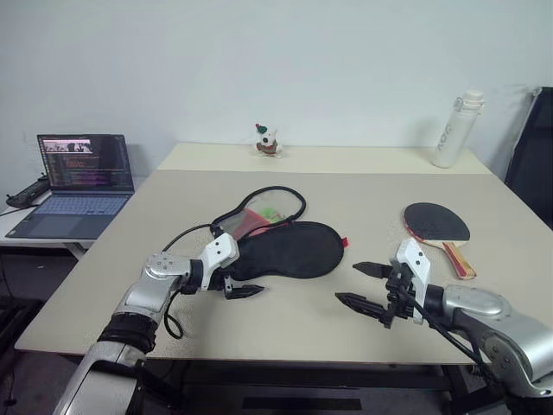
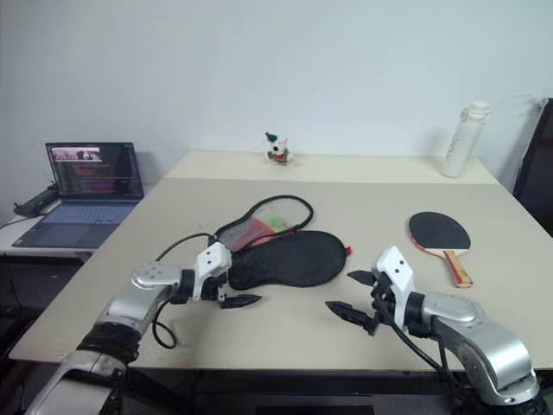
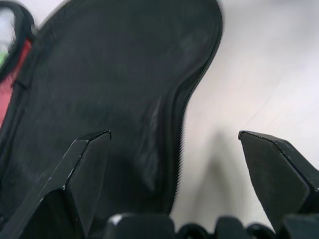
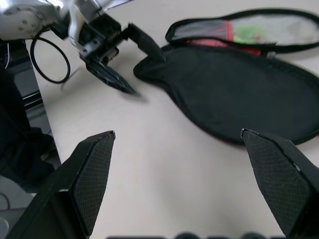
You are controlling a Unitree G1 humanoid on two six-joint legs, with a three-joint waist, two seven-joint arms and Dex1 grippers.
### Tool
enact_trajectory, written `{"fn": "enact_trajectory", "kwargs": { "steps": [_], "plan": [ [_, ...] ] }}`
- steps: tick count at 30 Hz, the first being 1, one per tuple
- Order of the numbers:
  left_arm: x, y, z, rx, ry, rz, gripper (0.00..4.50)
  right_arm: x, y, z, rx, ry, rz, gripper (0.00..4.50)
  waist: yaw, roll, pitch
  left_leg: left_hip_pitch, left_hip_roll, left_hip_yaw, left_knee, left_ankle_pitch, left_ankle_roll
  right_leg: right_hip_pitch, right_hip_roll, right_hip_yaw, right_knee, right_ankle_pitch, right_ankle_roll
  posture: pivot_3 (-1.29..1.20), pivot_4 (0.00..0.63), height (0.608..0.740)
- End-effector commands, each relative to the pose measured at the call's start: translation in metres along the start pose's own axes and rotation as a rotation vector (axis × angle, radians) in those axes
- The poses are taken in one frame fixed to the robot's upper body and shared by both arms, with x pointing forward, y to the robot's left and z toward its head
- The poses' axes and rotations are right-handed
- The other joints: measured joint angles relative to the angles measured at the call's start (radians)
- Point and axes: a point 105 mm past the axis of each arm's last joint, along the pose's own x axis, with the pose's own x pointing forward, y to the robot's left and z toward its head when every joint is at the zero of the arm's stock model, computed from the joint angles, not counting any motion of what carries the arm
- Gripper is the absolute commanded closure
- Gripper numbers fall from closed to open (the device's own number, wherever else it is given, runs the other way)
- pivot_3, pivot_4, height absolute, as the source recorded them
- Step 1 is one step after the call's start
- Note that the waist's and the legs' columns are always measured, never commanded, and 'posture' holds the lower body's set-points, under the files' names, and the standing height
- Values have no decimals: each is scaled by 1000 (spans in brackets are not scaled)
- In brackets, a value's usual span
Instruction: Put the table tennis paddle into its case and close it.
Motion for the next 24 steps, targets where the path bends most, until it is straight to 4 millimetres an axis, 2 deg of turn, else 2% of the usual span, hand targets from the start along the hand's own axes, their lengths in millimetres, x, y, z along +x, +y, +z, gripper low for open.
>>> {"fn": "enact_trajectory", "kwargs": {
  "steps": [1, 5, 8, 14, 19, 21, 24],
  "plan": [
    [0, 3, 0, 30, 17, -27, 0, -4, -4, 14, -42, -46, -42, 47, 0, 0, 0, 0, 0, 0, 0, 0, 0, 0, 0, 0, 0, 0, 0, 0, 150, 740],
    [1, -2, -7, 7, 38, -75, 0, -5, -7, 11, -40, -46, -71, 47, 0, 0, 0, 0, 1, 0, 0, 0, 0, 0, 1, 0, 0, 0, 0, 0, 150, 740],
    [-1, -3, -14, -21, 48, -76, 621, -7, -9, 9, -39, -44, -88, 0, 0, 0, 0, 0, 1, 0, 0, 0, 0, 0, 1, 1, 0, 0, 0, 0, 150, 740],
    [-1, -3, -14, -37, 43, -89, 2738, -10, -16, 9, -46, -46, -118, 0, 0, 0, 0, 2, 1, 1, 1, 0, 0, 0, 4, 1, 2, 2, -2, 0, 150, 740],
    [9, -3, -11, -90, 4, -42, 4484, -12, -21, 10, -55, -47, -138, 0, 0, 0, 0, 2, 2, 0, 2, 0, 0, 0, 4, 1, 2, 2, -3, 0, 150, 740],
    [17, -10, -10, -98, -7, -49, 4484, -13, -22, 9, -57, -44, -143, 0, 1, 0, 0, 2, 2, 1, 2, 0, 0, 0, 4, 1, 2, 2, -3, 0, 150, 740],
    [40, -31, 6, -118, -75, -77, 4484, -15, -24, 7, -57, -37, -152, 0, 9, 1, -1, 1, 2, 0, 2, 0, 0, 1, 2, 2, 1, 2, -2, 0, 150, 740]
  ]
}}
